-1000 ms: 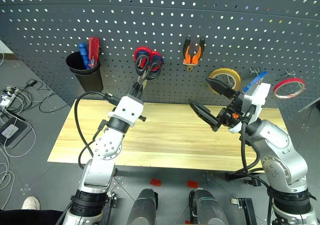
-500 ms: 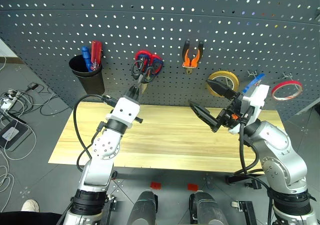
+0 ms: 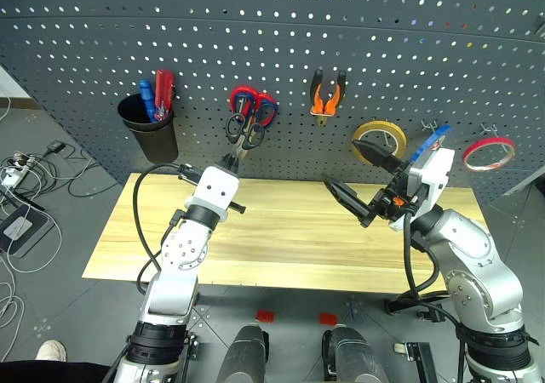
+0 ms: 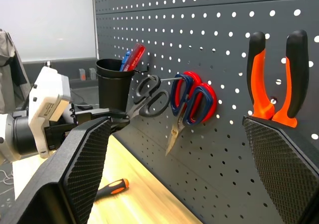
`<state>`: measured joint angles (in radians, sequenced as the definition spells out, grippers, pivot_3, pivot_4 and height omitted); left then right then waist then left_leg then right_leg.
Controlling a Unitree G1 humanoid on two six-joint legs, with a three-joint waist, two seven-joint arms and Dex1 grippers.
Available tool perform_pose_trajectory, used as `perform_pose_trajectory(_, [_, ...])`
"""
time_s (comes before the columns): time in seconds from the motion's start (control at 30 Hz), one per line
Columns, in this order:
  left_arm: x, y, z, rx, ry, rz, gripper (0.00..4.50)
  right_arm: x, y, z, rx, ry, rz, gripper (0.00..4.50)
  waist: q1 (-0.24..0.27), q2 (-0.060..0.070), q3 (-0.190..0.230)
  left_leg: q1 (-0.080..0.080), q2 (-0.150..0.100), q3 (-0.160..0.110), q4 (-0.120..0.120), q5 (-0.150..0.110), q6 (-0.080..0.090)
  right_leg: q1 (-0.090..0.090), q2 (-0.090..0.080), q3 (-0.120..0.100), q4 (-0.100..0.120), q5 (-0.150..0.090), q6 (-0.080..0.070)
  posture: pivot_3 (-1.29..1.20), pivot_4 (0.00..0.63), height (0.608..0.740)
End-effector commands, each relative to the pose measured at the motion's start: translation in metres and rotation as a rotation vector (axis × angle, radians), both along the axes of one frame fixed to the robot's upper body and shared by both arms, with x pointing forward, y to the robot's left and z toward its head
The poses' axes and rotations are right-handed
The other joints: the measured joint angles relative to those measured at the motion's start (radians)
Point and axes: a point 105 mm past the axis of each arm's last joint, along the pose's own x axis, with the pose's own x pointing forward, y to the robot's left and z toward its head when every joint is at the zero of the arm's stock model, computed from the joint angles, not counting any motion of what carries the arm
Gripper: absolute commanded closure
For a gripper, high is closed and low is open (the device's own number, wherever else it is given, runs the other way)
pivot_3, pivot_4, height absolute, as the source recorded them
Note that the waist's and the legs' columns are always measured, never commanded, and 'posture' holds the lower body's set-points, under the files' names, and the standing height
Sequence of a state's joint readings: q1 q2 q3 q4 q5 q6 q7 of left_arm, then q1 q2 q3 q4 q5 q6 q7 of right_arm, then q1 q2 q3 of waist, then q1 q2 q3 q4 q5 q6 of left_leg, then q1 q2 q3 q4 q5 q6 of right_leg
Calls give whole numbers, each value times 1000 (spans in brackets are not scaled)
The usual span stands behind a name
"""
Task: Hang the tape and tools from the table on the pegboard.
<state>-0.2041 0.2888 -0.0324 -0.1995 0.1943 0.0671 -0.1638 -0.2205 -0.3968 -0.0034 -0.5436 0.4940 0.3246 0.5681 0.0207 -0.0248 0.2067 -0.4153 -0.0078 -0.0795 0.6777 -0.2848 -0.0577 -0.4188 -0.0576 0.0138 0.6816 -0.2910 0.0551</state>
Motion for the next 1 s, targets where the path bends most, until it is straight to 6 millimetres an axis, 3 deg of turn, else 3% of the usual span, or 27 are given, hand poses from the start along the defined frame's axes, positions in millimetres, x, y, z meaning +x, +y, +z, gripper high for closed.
perform_pose_trajectory(0.03, [-1, 1, 8, -22, -18, 7, 3590, -5, 1, 9, -3, -41, 12, 0, 0, 0, 0, 0, 0, 0, 0, 0, 0, 0, 0, 0, 0, 0, 0, 47, 172, 740])
perform_pose_trajectory(0.27, [-3, -3, 5, -40, 6, -10, 1534, -4, 2, 7, -14, -30, 21, 0, 0, 0, 0, 0, 0, 0, 0, 0, 0, 0, 0, 0, 0, 0, 0, 52, 183, 740])
perform_pose_trajectory(0.43, [-7, 6, -10, -34, 55, 24, 39, -6, 8, -4, -52, 1, 47, 0, -1, 0, 0, 0, 0, 0, 0, 0, 0, 1, 0, 0, 0, 0, 0, 56, 200, 740])
perform_pose_trajectory(0.5, [-9, 15, -22, -64, 109, 69, 13, -7, 11, -9, -67, 15, 63, 0, -2, 0, 0, 1, 0, 0, 0, -1, 1, 1, 0, 0, 0, 0, 0, 62, 212, 740])
perform_pose_trajectory(0.67, [-14, 67, -61, -223, 321, 288, 13, -3, 26, -24, -113, 81, 123, 0, -4, 0, 2, 4, 1, -1, 0, -3, 6, 5, 1, 0, 0, 0, 0, 83, 262, 740])
perform_pose_trajectory(0.83, [-14, 96, -71, -272, 428, 363, 13, 1, 47, -27, -157, 113, 187, 0, -3, 0, 30, 16, 1, -3, -1, -6, 10, 16, 1, 1, -1, -1, -1, 108, 320, 740])
perform_pose_trajectory(1.0, [-2, 107, -80, -261, 557, 334, 13, 6, 61, -28, -167, 131, 214, 0, -2, -1, 66, 16, 1, -5, 0, -6, 10, 15, 1, 1, 0, -1, -1, 114, 380, 740])
